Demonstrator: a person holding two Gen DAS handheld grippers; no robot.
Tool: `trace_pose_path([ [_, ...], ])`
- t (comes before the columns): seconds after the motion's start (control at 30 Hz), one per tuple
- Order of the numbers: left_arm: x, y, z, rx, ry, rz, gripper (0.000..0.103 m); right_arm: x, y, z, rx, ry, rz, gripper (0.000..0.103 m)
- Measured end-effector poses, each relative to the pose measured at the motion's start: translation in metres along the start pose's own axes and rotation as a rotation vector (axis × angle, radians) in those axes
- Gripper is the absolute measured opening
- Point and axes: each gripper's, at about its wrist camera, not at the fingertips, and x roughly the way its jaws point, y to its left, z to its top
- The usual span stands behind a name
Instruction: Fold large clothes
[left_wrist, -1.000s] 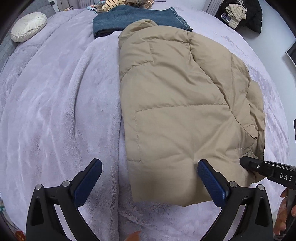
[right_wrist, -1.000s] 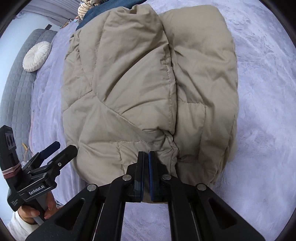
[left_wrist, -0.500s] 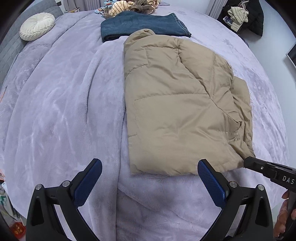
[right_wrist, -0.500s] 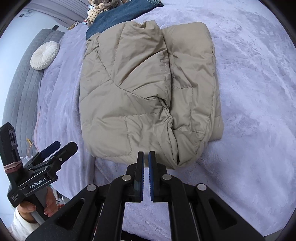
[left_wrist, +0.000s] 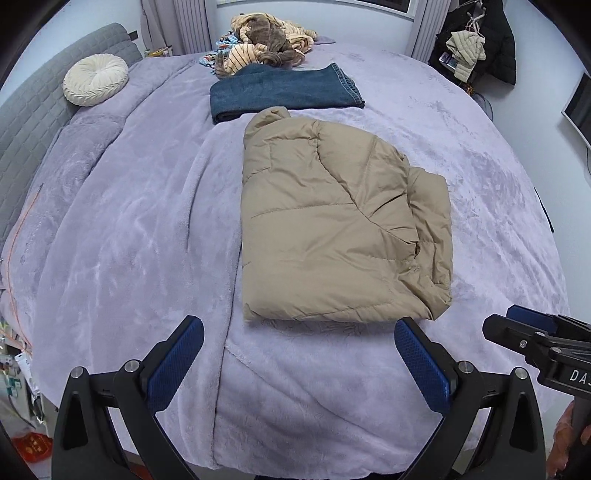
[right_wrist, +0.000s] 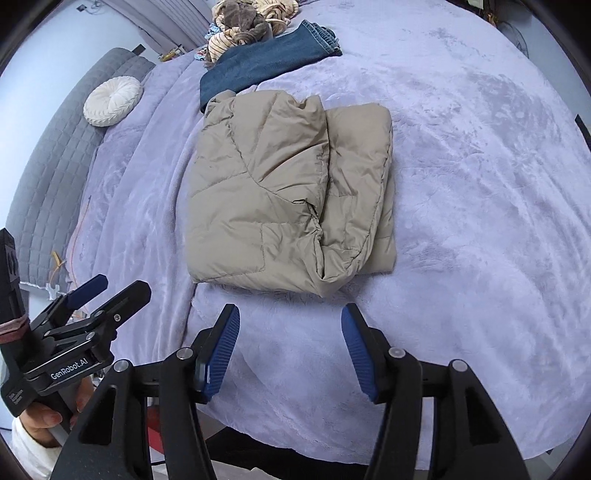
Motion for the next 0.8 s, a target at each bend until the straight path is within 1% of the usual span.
trace_pose_path([
  [0.03,-0.005,0.000,-0.001,-0.006,-0.007,0.003,0.103,-0.004,0.002,-0.001,-0.007,-0.010,-0.013,0.074],
  [0.1,-0.015,0.000,-0.004,-0.019,-0.016,0.014,0.103,-0.015,0.005,-0.002,-0.025,-0.045,-0.039,0.079],
  [0.17,-0.025,0.001,-0.008,-0.032,-0.027,0.027,0.103,-0.026,0.009,-0.002,-0.041,-0.088,-0.064,0.079],
  [0.2,-0.031,0.002,-0.010,-0.039,-0.032,0.035,0.103,-0.031,0.010,-0.001,-0.043,-0.105,-0.068,0.082],
  [0.3,-0.045,0.006,-0.012,-0.051,-0.049,0.032,0.103,-0.043,0.013,0.001,-0.047,-0.139,-0.073,0.083],
  [0.37,-0.053,0.005,-0.011,-0.045,-0.064,0.040,0.103,-0.049,0.017,0.002,-0.055,-0.158,-0.078,0.090],
  [0.4,-0.057,0.005,-0.010,-0.039,-0.075,0.041,0.103,-0.053,0.019,0.001,-0.059,-0.170,-0.078,0.099],
  [0.43,-0.060,0.006,-0.009,-0.034,-0.081,0.040,0.103,-0.057,0.022,0.001,-0.060,-0.190,-0.078,0.103],
  [0.53,-0.068,0.010,-0.002,-0.030,-0.098,0.028,0.103,-0.066,0.031,0.000,-0.072,-0.236,-0.096,0.103],
  [0.7,-0.077,0.030,0.011,-0.024,-0.116,0.029,0.103,-0.070,0.047,0.005,-0.063,-0.262,-0.116,0.103],
  [0.8,-0.078,0.045,0.019,-0.010,-0.117,0.036,0.103,-0.068,0.060,0.008,-0.052,-0.274,-0.149,0.103],
])
